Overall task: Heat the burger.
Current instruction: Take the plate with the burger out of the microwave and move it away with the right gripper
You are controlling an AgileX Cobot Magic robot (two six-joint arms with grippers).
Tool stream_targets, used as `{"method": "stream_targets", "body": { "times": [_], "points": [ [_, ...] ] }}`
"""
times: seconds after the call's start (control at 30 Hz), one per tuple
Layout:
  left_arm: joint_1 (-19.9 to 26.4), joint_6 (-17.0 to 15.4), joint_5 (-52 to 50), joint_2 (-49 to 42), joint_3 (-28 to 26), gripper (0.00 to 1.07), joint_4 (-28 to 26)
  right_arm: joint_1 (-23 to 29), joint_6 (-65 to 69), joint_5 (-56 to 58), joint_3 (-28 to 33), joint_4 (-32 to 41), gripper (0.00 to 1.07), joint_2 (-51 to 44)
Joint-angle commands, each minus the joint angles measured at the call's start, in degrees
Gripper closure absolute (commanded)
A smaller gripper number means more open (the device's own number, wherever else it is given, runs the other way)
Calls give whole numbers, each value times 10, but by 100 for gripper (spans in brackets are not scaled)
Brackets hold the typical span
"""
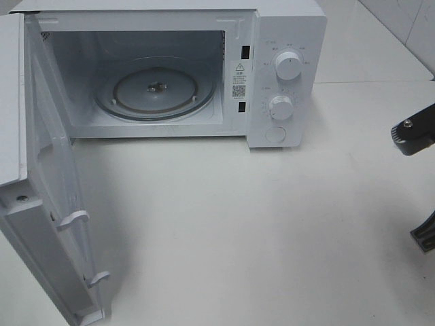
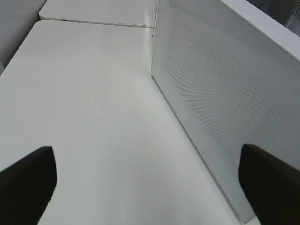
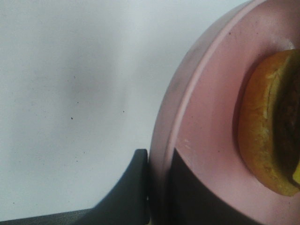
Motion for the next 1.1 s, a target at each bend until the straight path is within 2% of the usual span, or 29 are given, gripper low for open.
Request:
{"method": "stream_targets", "body": {
  "times": [0.03, 0.7, 0.93, 1.1],
  "points": [
    [2, 0, -3, -13, 1, 9, -2, -2, 14, 0, 14, -42, 107, 3],
    [2, 0, -3, -13, 1, 9, -2, -3, 74, -46, 15, -69, 107, 112],
    [2, 0, -3, -13, 1, 9, -2, -53, 77, -89, 26, -69, 107, 143],
    [2, 0, -3, -13, 1, 9, -2, -62, 89, -101, 26, -71, 107, 164]
  ]
}}
